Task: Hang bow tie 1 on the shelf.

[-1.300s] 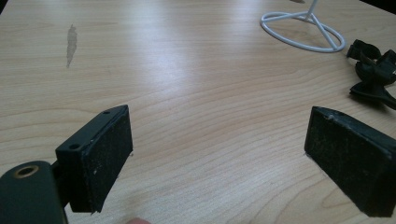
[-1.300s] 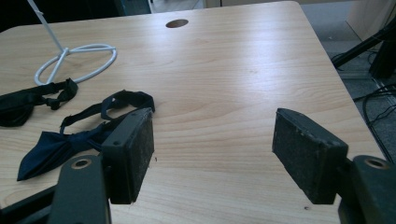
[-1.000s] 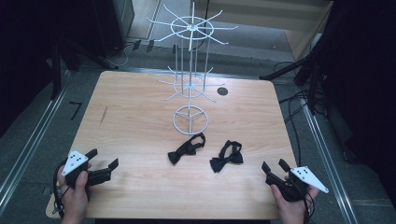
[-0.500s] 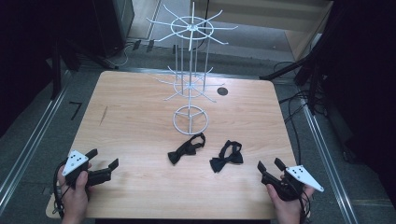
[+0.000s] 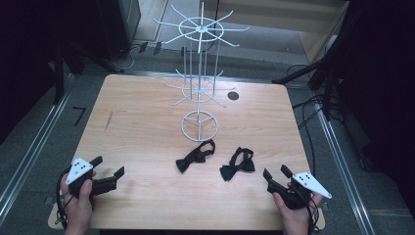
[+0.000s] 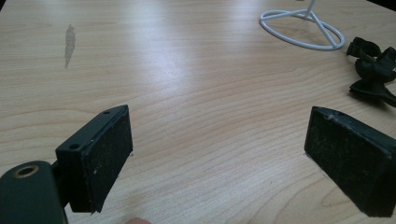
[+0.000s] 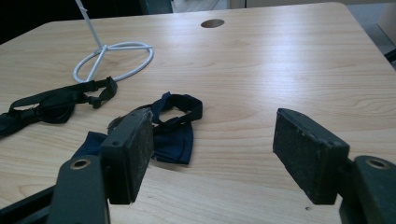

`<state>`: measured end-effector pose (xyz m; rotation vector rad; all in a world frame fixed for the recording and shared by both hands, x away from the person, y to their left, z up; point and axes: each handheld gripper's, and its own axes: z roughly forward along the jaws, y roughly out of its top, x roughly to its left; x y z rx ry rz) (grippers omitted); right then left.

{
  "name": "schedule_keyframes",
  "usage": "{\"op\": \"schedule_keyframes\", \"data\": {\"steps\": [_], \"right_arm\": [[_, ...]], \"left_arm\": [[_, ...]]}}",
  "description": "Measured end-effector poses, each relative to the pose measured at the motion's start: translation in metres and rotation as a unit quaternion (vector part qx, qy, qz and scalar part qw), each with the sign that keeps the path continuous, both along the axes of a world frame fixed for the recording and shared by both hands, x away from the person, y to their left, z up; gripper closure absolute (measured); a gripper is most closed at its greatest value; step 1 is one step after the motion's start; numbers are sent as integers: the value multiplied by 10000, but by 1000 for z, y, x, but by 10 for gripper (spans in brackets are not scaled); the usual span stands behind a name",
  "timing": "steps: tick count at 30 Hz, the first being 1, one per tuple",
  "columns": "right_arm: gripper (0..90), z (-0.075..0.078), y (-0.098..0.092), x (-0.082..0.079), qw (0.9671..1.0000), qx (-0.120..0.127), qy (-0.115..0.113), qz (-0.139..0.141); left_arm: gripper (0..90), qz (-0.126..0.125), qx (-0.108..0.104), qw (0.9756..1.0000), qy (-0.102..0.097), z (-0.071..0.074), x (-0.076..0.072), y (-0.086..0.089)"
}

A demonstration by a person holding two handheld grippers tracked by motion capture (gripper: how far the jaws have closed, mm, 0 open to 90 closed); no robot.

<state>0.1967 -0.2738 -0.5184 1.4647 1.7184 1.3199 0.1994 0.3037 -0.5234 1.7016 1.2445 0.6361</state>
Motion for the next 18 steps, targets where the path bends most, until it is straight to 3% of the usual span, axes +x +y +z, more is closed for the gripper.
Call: {"op": "schedule_keyframes", "data": {"steps": [18], "right_arm": [[295, -4, 22, 12, 9998, -65, 190, 91]], "left_arm": [[85, 5, 4, 10000, -7, 0, 0, 0]]}}
